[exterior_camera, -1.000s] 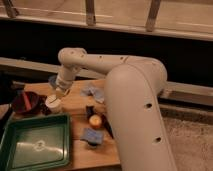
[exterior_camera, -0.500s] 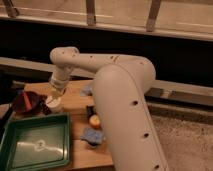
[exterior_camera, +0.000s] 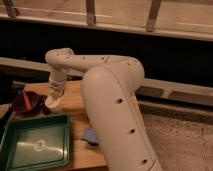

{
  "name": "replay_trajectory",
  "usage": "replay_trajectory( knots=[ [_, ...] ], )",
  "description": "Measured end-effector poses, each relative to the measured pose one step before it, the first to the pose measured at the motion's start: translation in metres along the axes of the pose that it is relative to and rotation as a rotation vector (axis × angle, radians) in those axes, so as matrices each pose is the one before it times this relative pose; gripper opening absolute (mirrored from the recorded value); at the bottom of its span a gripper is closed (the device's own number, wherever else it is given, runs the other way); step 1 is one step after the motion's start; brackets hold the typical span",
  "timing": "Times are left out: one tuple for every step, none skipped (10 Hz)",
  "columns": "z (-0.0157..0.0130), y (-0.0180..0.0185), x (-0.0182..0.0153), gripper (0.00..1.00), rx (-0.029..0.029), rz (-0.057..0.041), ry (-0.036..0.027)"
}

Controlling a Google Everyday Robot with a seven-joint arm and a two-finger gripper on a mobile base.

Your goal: Place fork in paper cup

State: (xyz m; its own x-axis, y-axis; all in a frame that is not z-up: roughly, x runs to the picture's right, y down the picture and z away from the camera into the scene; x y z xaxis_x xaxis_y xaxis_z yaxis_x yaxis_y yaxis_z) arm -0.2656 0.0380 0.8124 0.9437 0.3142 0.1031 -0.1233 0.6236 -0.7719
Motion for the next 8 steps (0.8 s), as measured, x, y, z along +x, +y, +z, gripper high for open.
replay_trajectory(
  knots=[
    [0.00402, -0.00075, -0.00086, 0.0, 0.00047, -0.0001, 0.01437],
    [0.00346, -0.00046, 0.00026, 0.02, -0.00173, 0.00241, 0.01099],
    [0.00311, -0.00211, 0.00296, 0.1, -0.0022, 0.00899, 0.0118],
    [0.00151, -0.00154, 0.00278, 0.19, -0.00232, 0.00657, 0.00734],
    [0.00185, 0.00084, -0.00084, 0.29, -0.00296, -0.00141, 0.00526],
    [0.0018, 0.00171, -0.00211, 0.39, -0.0023, -0.00354, 0.0053],
    [0.00027, 0.00055, -0.00041, 0.52, 0.00001, 0.00027, 0.00337],
    [-0.00061, -0.00068, 0.00063, 0.58, 0.0032, 0.00104, 0.00021]
  ],
)
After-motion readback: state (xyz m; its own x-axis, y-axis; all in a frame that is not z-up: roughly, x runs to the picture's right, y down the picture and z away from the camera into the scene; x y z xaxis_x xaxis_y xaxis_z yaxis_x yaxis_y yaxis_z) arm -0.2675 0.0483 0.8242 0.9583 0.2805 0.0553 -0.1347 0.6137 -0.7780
